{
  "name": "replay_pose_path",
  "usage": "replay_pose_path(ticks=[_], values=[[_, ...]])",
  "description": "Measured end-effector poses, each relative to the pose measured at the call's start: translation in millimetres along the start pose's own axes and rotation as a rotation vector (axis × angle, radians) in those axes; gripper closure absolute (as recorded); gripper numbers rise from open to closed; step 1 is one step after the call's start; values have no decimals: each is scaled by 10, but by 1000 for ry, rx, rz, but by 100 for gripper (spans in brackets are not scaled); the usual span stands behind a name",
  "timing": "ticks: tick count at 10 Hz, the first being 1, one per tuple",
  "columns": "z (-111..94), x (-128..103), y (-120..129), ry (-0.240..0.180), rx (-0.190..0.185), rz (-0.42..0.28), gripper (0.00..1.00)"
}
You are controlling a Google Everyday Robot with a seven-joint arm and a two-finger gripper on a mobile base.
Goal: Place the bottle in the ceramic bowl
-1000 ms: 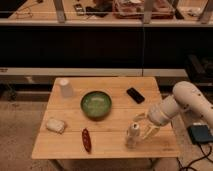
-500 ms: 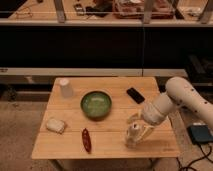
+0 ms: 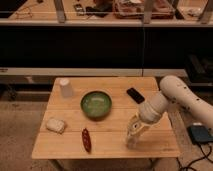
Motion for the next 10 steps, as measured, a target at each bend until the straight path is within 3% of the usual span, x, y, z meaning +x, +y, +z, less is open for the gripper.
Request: replay_pose_path(ticks=[1, 5, 8, 10], values=[[-39, -48, -38, -1, 11, -14, 100], [-435, -702, -242, -51, 108, -136, 100], [-491, -1072, -513, -167, 194, -188, 100], [-460, -1332, -699, -257, 256, -261, 100]])
